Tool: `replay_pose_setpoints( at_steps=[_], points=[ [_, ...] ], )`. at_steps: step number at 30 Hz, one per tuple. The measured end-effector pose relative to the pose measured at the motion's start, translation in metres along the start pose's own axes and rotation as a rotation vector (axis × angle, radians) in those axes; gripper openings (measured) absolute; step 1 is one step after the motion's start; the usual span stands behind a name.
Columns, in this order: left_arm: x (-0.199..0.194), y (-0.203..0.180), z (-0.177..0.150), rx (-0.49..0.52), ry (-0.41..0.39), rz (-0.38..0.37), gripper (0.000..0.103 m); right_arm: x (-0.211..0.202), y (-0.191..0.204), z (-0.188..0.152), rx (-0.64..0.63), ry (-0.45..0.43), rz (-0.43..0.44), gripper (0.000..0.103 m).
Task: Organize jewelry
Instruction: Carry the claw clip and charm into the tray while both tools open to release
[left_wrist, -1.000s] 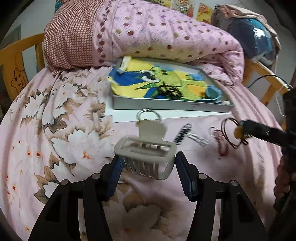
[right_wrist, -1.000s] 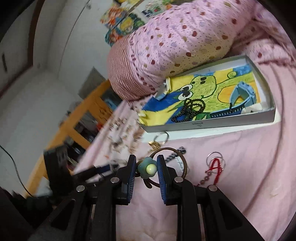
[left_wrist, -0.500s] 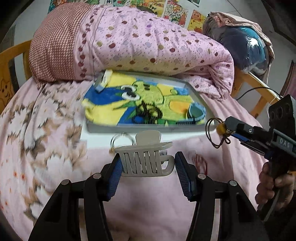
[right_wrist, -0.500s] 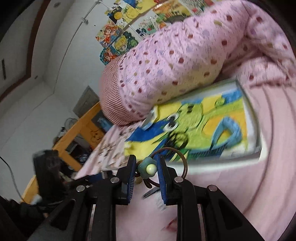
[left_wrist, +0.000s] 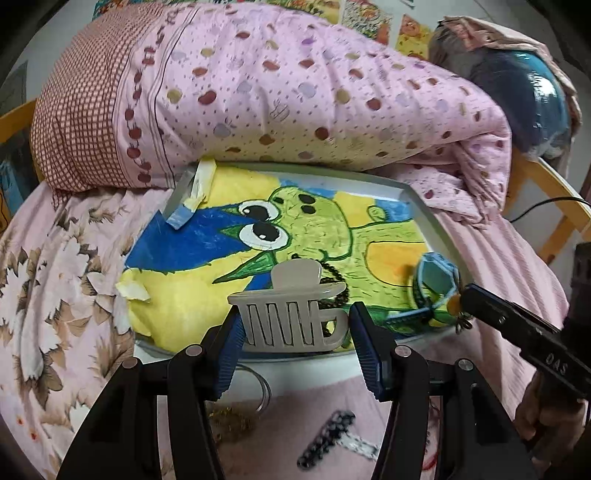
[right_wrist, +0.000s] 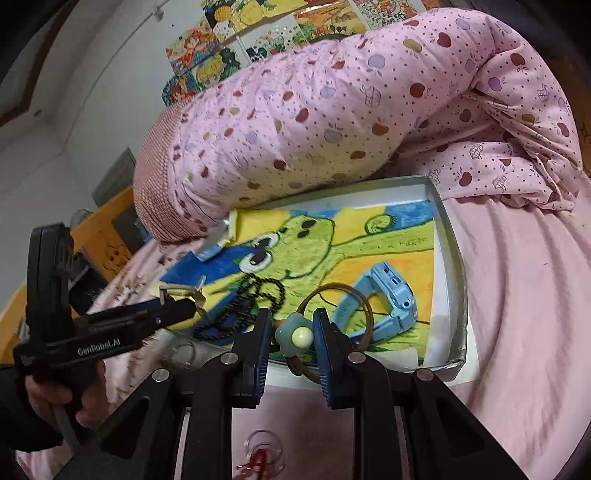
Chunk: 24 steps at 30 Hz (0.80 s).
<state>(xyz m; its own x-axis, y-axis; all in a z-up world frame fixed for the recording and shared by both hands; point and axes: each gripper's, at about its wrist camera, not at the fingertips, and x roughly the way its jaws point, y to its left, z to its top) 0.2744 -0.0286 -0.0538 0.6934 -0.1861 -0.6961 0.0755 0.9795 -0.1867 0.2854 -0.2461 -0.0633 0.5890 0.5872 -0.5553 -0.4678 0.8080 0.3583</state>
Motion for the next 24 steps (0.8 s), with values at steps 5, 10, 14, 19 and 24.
replay_pose_setpoints(
  at_steps=[5,10,14,19,24],
  points=[
    [0.019,0.006,0.000,-0.017,0.046,0.012,0.050,0.010,0.002,-0.007,-0.046,0.025,-0.067,0.021],
    [0.024,0.010,-0.001,-0.029,0.056,0.007,0.051,0.014,0.003,-0.006,-0.067,0.019,-0.103,0.022],
    [0.025,0.013,0.001,-0.051,0.068,0.004,0.051,0.014,0.003,-0.002,-0.071,0.010,-0.130,0.022],
    [0.022,0.018,0.002,-0.089,0.087,-0.004,0.052,0.006,0.002,0.003,-0.069,-0.028,-0.155,0.043],
    [0.014,0.024,0.001,-0.130,0.078,-0.005,0.067,-0.003,0.004,0.009,-0.081,-0.055,-0.181,0.056]
  ],
)
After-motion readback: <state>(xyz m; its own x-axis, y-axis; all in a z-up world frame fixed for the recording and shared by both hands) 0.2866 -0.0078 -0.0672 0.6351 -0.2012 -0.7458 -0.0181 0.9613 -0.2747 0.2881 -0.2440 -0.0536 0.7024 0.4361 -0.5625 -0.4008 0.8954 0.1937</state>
